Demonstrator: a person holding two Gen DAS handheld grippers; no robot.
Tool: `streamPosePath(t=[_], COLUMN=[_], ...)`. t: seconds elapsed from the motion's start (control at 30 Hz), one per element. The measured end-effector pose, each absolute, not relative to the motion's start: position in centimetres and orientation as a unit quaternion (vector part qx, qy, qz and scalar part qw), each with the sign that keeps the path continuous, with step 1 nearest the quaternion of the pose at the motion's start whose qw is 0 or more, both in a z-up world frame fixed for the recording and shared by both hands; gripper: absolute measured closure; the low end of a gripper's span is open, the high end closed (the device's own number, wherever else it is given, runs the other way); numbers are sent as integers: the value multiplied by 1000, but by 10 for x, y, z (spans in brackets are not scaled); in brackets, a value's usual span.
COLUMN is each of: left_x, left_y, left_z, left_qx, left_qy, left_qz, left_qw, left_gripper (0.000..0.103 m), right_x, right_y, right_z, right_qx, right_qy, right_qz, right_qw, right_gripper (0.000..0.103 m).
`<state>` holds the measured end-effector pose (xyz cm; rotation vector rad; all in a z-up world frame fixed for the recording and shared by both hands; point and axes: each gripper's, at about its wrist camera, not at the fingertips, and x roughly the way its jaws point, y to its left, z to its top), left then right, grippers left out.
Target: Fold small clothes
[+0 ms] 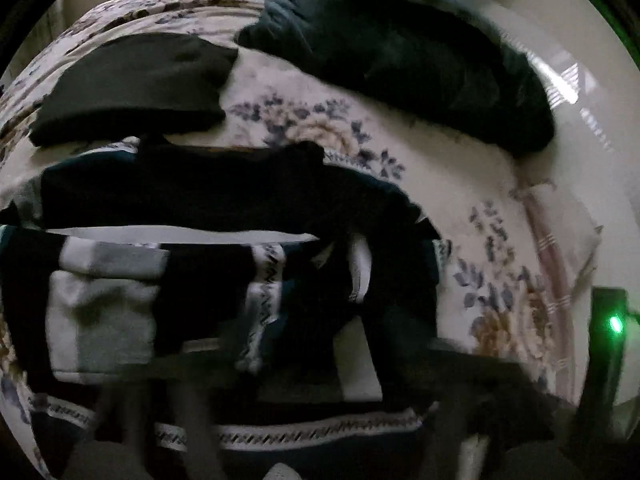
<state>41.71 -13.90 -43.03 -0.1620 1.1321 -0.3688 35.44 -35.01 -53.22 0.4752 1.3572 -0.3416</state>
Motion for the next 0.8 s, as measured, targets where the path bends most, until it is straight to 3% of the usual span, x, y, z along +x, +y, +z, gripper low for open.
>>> streamPosePath(t=[0.03,0.2,0.4,0.47,0.5,0.53,0.57,0.8], left_x=[414,403,413,416,418,419,421,437], left_y=[-125,-25,90,114,124,131,137,144], left_z=[-421,-393,-427,-438,-443,-446,-447,-444], left_qx=[-82,-89,-88,-106,-114,-123,-130,-148], left_qy=[525,499,534,540,543,541,540,523], left_qz=[-168,-79,69,99,112,118,124,126], left_qw=[831,859,838,829,825,823,822,830], left_gripper=[3,3,3,3,3,3,3,3], right_x=[354,380,440,453,463,467,471,457], right_y=[-355,-358,-307,-288,-276,-271,-267,-295], right_z=[-527,-500,-532,-549,-563,-571,-576,-519], right_qx=[231,292,286,270,256,248,241,228], right_qy=[609,571,596,610,628,638,646,591], right_qz=[-150,-93,-22,-7,1,0,-6,-62], right_qw=[743,761,750,745,735,729,724,771], right_gripper=[2,2,3,19,44,80,93,96])
